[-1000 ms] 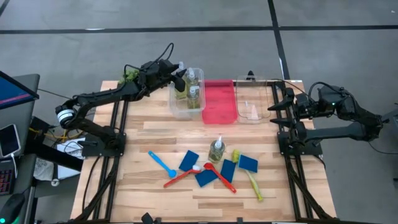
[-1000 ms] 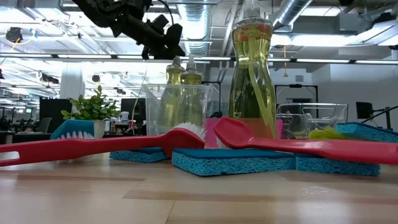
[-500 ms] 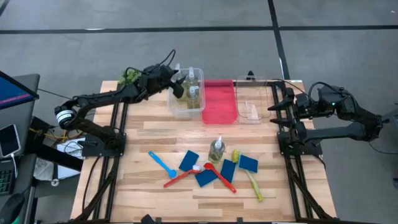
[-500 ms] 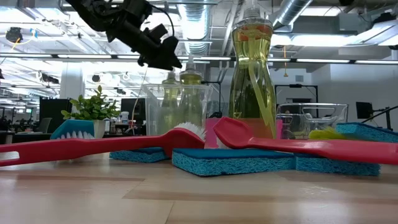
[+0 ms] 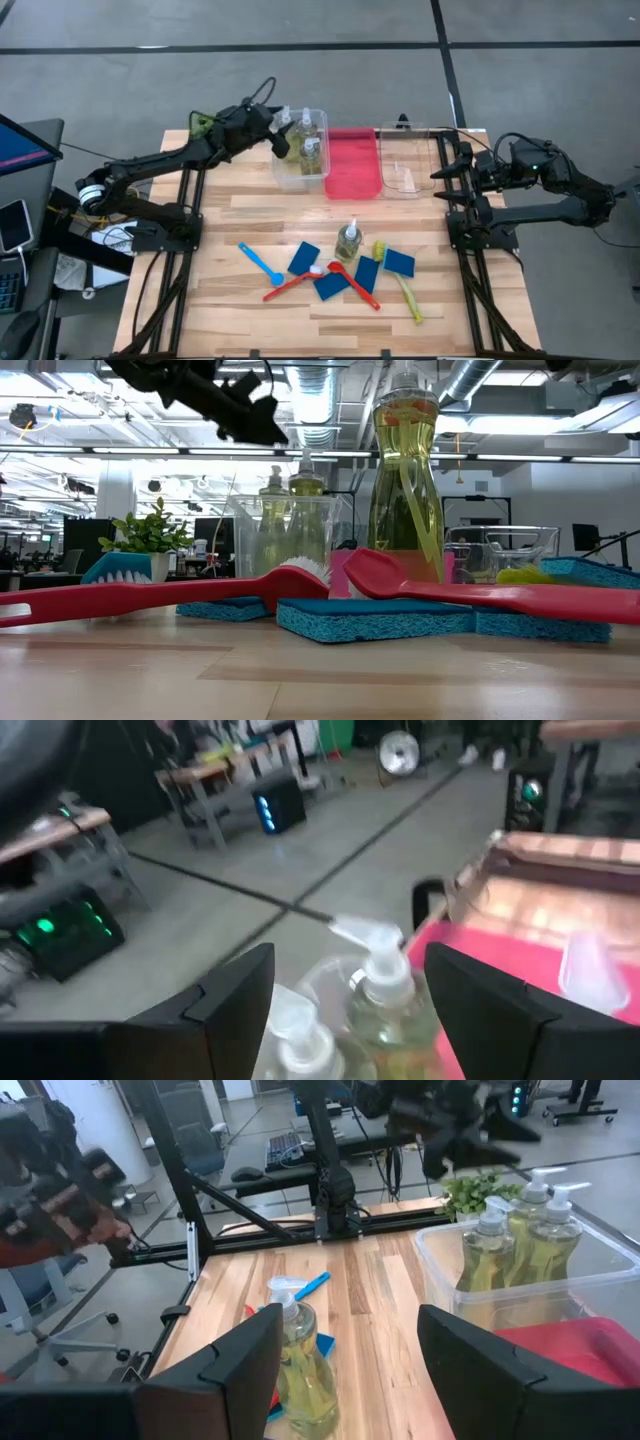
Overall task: Pick & Place Kitchen Sink Supplies
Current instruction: Put the transparent soap dispenser into the transparent container
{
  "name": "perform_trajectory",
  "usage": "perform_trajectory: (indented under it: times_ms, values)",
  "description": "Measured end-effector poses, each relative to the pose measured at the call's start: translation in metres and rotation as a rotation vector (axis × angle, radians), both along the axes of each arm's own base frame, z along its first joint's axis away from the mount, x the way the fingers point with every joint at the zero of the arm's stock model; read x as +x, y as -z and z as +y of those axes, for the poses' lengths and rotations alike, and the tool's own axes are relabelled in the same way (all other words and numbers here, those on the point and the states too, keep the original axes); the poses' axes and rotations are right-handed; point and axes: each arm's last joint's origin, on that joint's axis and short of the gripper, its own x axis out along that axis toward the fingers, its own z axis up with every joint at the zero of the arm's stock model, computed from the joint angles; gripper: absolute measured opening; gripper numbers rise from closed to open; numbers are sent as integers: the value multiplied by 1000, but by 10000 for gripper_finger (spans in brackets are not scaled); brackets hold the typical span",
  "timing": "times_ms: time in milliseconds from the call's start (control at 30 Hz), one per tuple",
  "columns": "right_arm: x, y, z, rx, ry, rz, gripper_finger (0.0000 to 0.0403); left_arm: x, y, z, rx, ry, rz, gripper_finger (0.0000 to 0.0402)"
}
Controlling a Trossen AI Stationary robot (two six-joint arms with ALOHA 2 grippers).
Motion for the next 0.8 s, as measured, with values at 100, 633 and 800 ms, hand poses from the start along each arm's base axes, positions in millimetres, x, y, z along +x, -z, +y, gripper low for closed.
perform_trajectory:
  times_ms: [100, 633, 800]
  values:
    - [0, 0, 0, 0, 1, 0, 225, -10, -16, -10, 28, 13, -58, 258]
    - [0, -2, 0, 23, 6, -19, 225, 10, -30, -100, -149, 644, -189, 252]
    - [0, -2, 0, 23, 6, -19, 225, 30, -17, -126, -164, 736, -167, 252]
